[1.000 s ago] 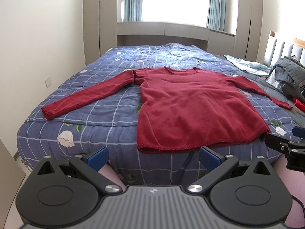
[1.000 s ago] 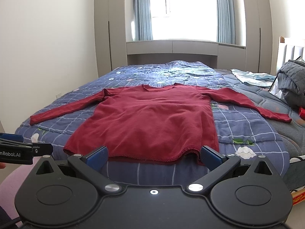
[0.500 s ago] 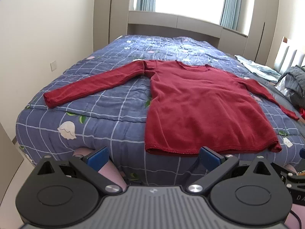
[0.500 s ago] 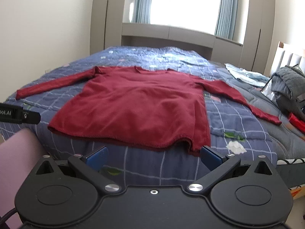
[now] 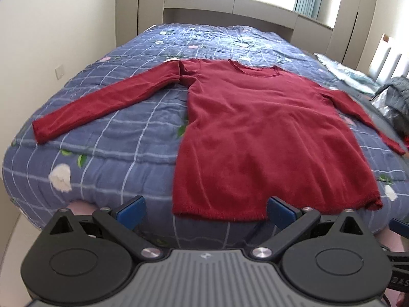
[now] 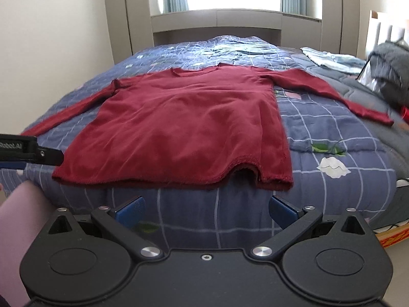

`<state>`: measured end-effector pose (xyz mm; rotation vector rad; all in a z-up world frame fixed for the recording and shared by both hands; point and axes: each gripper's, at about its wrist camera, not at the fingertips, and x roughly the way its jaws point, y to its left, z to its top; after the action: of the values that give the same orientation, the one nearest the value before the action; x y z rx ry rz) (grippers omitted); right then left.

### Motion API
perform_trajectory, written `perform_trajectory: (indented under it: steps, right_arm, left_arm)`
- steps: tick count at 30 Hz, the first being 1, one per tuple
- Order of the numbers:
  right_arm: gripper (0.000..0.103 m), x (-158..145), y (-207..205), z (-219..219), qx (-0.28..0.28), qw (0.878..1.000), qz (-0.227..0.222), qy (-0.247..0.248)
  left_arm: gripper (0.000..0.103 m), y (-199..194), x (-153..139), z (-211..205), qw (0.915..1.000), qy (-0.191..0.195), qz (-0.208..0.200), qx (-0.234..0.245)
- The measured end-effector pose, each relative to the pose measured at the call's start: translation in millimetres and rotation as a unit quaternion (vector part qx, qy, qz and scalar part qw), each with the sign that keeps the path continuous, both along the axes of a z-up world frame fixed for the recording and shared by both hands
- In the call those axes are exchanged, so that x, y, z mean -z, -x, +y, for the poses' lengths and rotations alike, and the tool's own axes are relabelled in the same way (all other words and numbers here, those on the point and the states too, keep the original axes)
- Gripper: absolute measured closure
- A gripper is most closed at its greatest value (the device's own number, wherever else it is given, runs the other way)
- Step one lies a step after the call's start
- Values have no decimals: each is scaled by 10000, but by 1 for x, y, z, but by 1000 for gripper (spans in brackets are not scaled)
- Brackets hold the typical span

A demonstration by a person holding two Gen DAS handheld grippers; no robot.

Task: Fold small clothes
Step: 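Move the right tool to the sweater sleeve cuff and close on it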

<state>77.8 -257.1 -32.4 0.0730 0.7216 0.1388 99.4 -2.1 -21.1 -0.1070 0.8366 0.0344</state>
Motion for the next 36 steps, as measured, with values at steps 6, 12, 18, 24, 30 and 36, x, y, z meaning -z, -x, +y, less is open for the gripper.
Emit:
perform_trajectory:
  steps: [6,12,18,24,30,36]
  right_arm:
    - [0,1,-27,-39,356,9963,-446,-640]
    - [0,10,-74,-80,779,9936,-509,-642]
    - [0,24,-125,-129,1190,9865,-554,-979]
    - [0,22,-186,-178,1780,9791,-582,-791]
    - [0,34,-231,-242,3168,9483,-104,-177]
    - [0,57,-245,-323,3856,9176,205,-944]
  left_arm:
    - [0,-48,-17,-23,9980,-627,-55,-26]
    - [0,-100,-27,-39,9970,-728,-258,42]
    - [0,-156,-21,-52,9964,-817,-232,57]
    - [0,-215,-11,-68,9970,-686,-345,49]
    - [0,-268,18,-102,9970,-734,-243,10]
    - [0,-279,44,-131,9963,-779,-118,341]
